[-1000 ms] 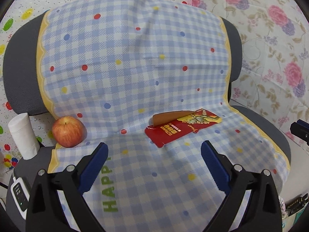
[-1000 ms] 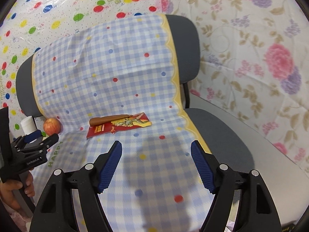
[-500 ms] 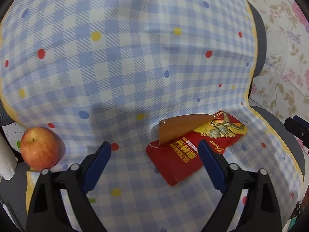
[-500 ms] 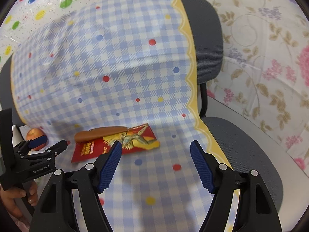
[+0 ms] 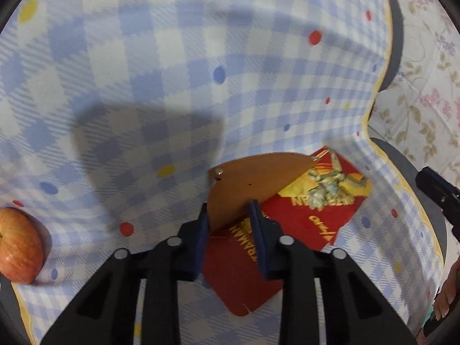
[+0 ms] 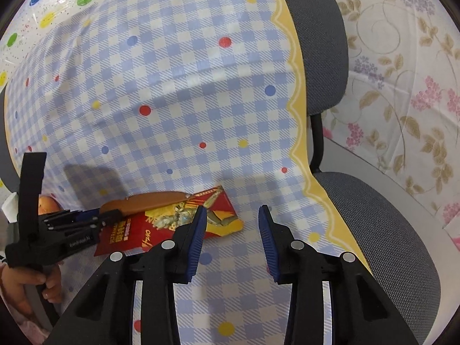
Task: Collect trash
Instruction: 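Grasp the orange stick with the left tool while the right tool approaches the red packet, then close the right tool on the red packet edge and lift it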
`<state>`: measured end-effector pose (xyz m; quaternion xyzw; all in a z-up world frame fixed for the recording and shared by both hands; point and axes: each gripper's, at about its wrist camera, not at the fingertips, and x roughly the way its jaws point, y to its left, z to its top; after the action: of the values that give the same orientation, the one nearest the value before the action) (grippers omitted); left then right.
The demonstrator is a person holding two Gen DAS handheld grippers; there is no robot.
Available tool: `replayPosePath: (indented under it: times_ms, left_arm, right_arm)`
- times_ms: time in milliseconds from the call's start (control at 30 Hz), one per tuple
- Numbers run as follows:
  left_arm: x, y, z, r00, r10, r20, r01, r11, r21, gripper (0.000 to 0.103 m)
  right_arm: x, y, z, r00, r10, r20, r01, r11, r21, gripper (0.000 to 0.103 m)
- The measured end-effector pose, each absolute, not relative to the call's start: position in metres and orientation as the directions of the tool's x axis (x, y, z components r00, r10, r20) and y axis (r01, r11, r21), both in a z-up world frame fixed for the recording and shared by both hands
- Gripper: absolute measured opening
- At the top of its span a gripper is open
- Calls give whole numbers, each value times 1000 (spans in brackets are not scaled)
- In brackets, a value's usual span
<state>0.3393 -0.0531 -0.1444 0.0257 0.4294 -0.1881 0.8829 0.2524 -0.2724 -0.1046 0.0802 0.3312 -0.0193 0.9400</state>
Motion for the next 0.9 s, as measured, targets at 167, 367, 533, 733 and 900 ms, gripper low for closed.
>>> replayPosePath:
  times_ms: [167,367,533,733,900]
  left_arm:
    - [301,-51,-123,641,-355,-680,391,914,-108,6]
    - [254,-26,-102,720,-341,-605,356,929,-100,2]
    - [233,3,-94,745,-353,-566,333,932,-142,2]
    - [231,21,-103,740,-346,-577,316,936,-157,2]
    - [235,37,-106,739,-353,-574,304,935,-184,2]
  right_arm:
    - [246,-272,-107,768,29,-640,77,988,137,41]
    - [248,-254,-118,721,51,-691,39,993,114,64]
    - [253,-216,-130,685,70,-725,-45,998,53,74]
    - [264,-160,-139,656,73,-751,-157,987,-41,82]
    - [272,-126,-147,640,52,-766,-216,970,-115,84]
